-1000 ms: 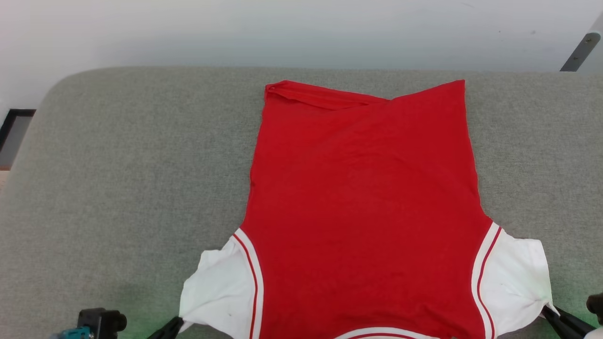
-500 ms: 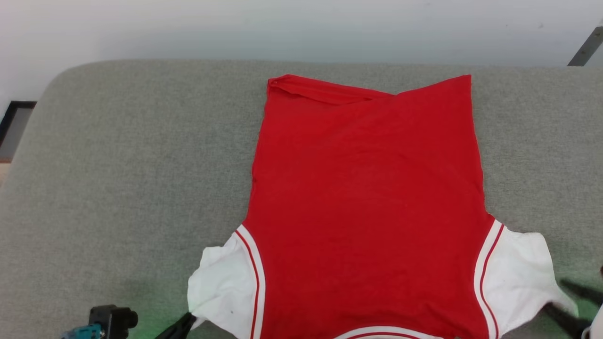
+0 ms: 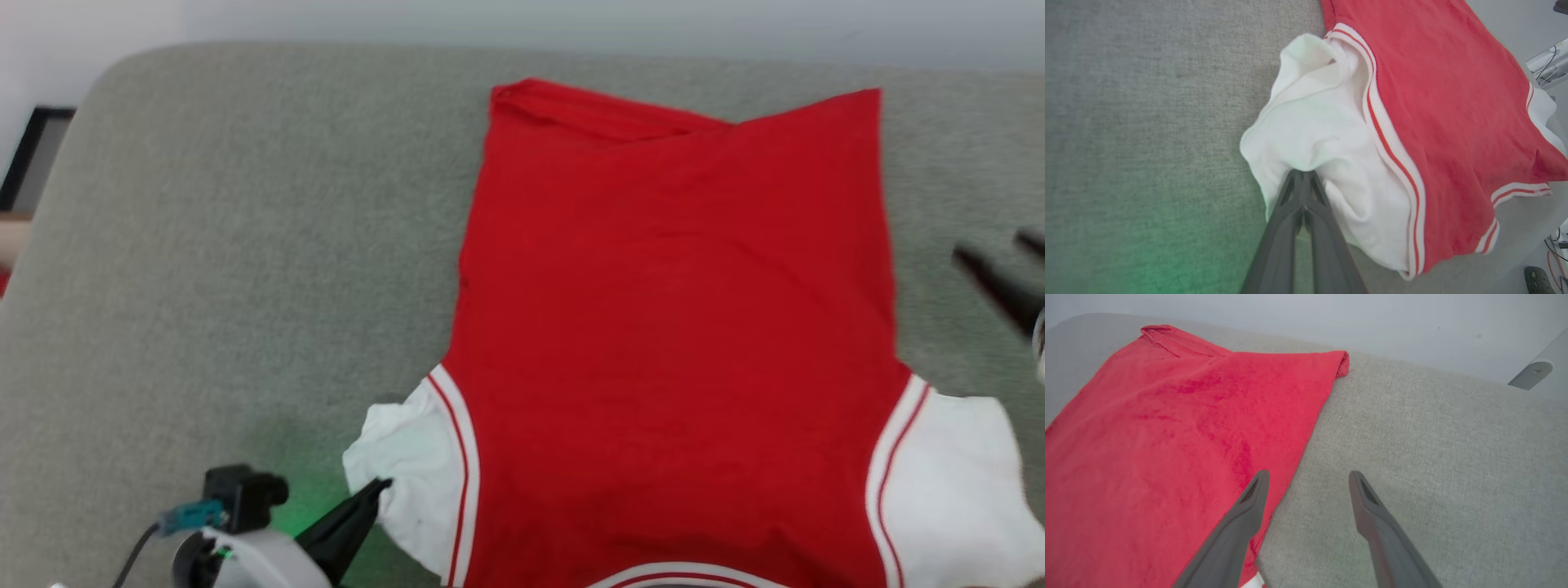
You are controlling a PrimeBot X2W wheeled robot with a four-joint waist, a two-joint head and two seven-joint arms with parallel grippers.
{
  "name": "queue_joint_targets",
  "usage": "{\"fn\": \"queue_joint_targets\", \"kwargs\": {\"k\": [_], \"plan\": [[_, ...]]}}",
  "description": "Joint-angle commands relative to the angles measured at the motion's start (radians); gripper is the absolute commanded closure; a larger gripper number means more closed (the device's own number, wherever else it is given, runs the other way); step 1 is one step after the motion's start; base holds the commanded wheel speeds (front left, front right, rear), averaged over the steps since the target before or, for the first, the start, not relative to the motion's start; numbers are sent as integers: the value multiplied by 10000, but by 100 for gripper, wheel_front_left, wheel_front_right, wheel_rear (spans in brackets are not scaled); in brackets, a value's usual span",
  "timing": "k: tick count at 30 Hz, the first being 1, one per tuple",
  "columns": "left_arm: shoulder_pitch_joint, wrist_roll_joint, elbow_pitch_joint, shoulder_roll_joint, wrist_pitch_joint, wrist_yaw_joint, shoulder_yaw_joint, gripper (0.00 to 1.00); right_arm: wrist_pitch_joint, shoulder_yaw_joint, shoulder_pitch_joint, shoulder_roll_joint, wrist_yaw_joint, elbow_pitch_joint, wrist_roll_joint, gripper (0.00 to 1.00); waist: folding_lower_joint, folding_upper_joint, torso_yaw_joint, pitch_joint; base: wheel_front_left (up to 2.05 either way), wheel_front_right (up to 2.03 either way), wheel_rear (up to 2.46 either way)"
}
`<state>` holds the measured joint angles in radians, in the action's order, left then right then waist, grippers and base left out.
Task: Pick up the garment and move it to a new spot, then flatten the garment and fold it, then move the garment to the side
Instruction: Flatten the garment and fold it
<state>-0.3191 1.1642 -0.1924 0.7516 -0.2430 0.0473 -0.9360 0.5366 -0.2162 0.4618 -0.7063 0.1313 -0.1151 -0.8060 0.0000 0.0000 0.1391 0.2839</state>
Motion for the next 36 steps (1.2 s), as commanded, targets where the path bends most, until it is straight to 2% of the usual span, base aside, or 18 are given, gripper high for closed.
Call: {"fn": "queue_joint_targets", "kwargs": {"k": [1,8,16,25,30,31,33,36], "plan": [[-192,-141,-35,-119,18,81,-23,100,113,-9,499,110,-10,-311,238,0,0,0,442,457,0,0,0],[-1022,-481,-351,-727,151,447,-236,100,836,53,3366,967,-8,-2833,1400,0,0,0,1235,1282,0,0,0],[-1807,-755,-825,-1387,161,710,-558,100,1481,463,5845,1506,-7,-5769,2704,0,0,0,2068,2032,0,0,0],[-2253,-625,-1254,-1911,115,748,-1071,100,1828,1383,7286,1758,-7,-8291,4099,0,0,0,2832,2504,0,0,0],[-2407,-430,-1278,-1949,63,753,-1478,100,2062,1878,7631,1849,-10,-9626,4986,0,0,0,3090,2608,0,0,0],[-2409,-370,-1310,-1927,44,734,-1521,100,2051,1950,7681,1880,-10,-9834,5225,100,0,0,3100,2603,0,0,0],[-2437,-291,-1356,-1888,11,733,-1607,100,2308,2013,7699,2052,-7,-10247,5584,100,0,0,3102,2578,0,0,0],[-2424,-166,-1446,-1818,-34,732,-1672,100,2098,2230,7853,2152,-4,-10419,5939,100,0,0,3048,2482,0,0,0]]}}
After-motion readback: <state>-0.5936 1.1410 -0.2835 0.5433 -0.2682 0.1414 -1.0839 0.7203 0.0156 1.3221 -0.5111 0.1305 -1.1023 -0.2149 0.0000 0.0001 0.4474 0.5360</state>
